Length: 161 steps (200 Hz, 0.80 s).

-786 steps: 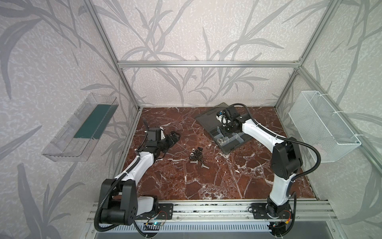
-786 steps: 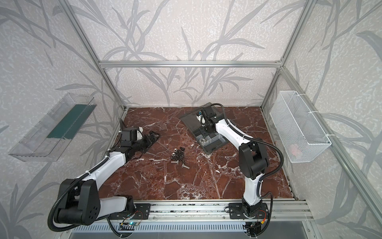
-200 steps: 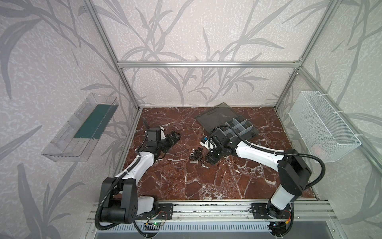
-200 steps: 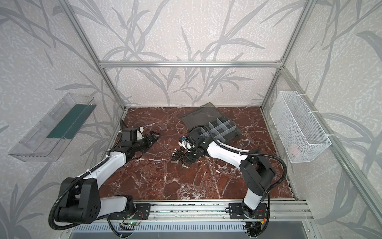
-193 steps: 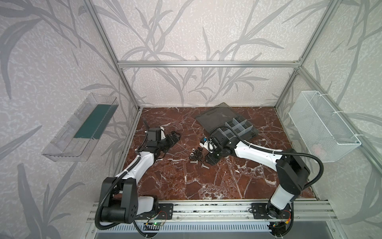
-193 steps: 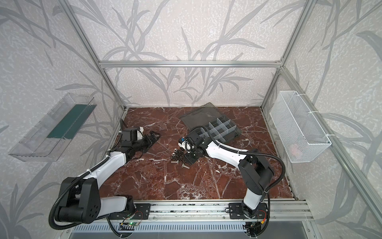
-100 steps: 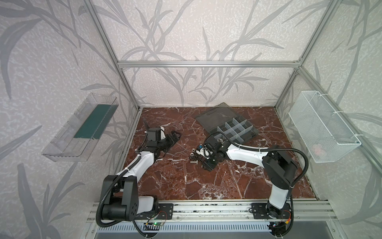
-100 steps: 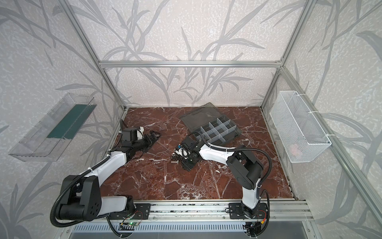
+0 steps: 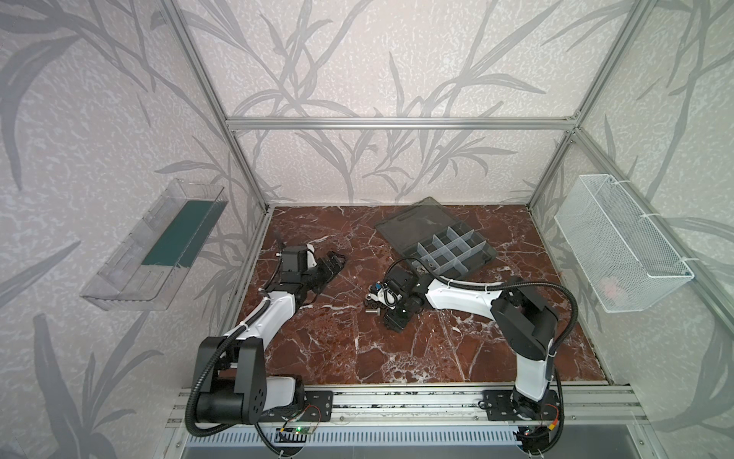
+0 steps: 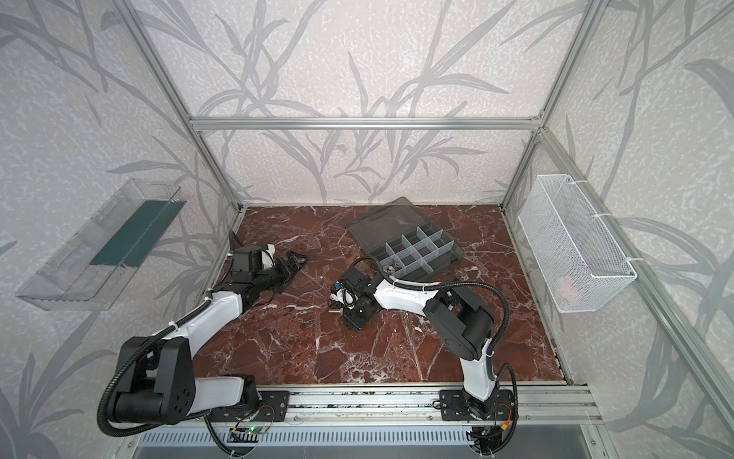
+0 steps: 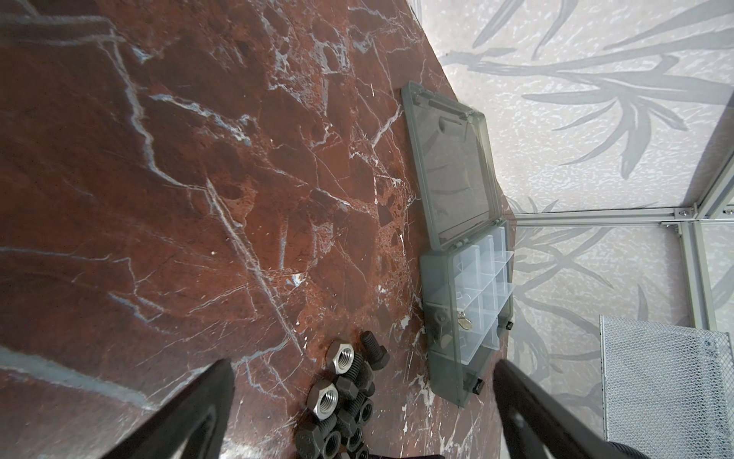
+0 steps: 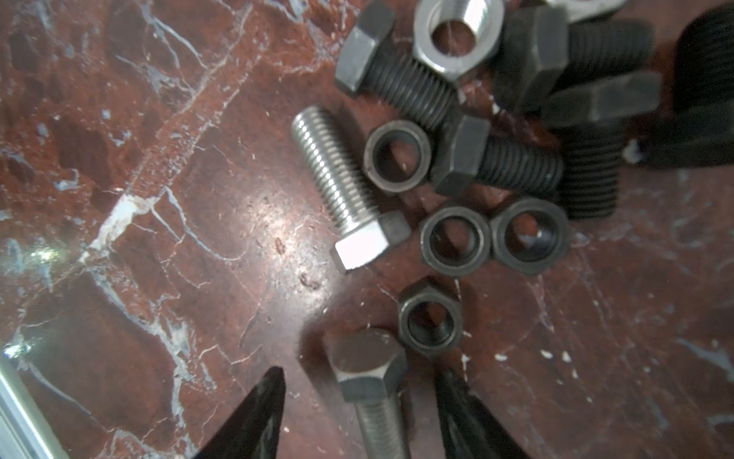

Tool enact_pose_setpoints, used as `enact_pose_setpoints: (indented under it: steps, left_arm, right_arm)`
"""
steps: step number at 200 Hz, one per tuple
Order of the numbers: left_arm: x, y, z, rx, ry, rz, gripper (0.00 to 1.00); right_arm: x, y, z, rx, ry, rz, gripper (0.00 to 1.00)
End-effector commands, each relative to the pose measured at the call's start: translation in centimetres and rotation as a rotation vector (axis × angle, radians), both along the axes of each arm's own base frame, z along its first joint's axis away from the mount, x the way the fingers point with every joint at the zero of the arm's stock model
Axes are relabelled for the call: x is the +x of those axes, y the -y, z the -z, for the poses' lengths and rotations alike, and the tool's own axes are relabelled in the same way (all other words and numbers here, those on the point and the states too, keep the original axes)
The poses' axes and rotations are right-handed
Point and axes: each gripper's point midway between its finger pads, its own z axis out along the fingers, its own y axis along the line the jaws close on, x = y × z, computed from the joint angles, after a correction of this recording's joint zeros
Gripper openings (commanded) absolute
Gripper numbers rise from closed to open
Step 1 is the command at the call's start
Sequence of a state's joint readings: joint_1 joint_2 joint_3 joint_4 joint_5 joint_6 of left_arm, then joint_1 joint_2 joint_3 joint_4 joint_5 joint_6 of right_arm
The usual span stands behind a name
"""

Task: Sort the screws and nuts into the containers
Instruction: 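Lower the right gripper and grasp a silver hex bolt by its head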

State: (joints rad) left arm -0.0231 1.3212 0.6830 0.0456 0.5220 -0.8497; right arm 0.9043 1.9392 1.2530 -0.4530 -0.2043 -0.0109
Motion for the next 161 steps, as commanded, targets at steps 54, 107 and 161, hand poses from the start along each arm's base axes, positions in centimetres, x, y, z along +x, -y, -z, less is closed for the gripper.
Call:
enact_pose_setpoints:
  steps: [54, 107, 161]
  left_arm:
    - [-0.3, -0.3, 0.2, -0.012, -0.004, -0.010, 0.99]
    - [-0.3, -0.4, 0.3, -0.018, -0.005, -0.014, 0.99]
    - [-0.3, -0.5, 0.3, -0.020, -0.006, -0.016, 1.00]
  right_arm:
    - [-0.1, 0.5, 1.4, -0.090, 0.010, 0.001, 0.50]
    - [-0.5, 1.1, 1.3, -0.104, 0.002, -0.006, 0.45]
    - [-0.7, 1.5, 0.9, -0.105, 0.006, -0.003, 0.20]
